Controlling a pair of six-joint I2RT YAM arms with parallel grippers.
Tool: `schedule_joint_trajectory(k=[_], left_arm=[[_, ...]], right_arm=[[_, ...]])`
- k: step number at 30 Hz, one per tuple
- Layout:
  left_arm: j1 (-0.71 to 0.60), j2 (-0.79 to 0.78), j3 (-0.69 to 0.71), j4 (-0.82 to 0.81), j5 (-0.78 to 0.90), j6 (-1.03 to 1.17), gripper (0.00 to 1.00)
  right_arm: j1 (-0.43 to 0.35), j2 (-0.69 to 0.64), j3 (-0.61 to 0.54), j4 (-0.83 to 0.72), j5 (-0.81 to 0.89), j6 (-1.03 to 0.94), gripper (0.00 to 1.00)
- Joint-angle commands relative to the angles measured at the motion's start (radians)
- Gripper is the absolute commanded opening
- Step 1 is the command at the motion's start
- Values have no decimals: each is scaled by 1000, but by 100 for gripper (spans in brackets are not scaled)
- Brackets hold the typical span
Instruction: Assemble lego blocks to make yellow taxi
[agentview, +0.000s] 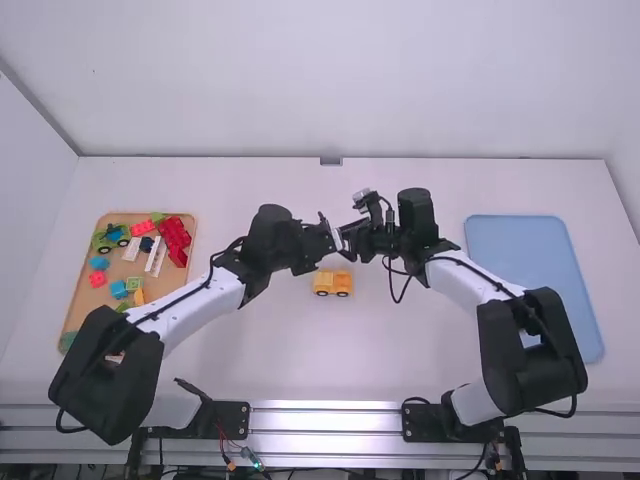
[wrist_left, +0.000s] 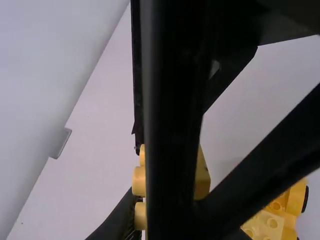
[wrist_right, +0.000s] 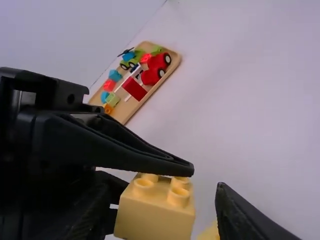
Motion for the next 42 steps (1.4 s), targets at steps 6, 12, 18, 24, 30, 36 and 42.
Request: schedule_joint_trajectory(k=[6, 12, 18, 24, 30, 36, 42], left_arm=[[-6, 0, 0, 17, 19, -14, 2], [-6, 0, -1, 22, 61, -14, 8], [-7, 0, 0, 21, 100, -42, 99], [42, -55, 3, -65, 241, -146, 99], [196, -62, 55, -158, 586, -151, 99], [305, -21, 115, -232, 813, -145, 99], [319, 62, 146, -267, 924, -100, 99]], right_arm=[[8, 10, 18, -1, 2, 3, 41], [7, 10, 18, 0, 2, 3, 31], [7, 10, 18, 1, 2, -6, 27], [-34, 8, 18, -14, -5, -174, 27], [-73, -8, 27, -74, -18, -366, 26], [-85, -12, 131, -306, -113, -631, 26], [-35, -12, 286, -645, -119, -966, 25]])
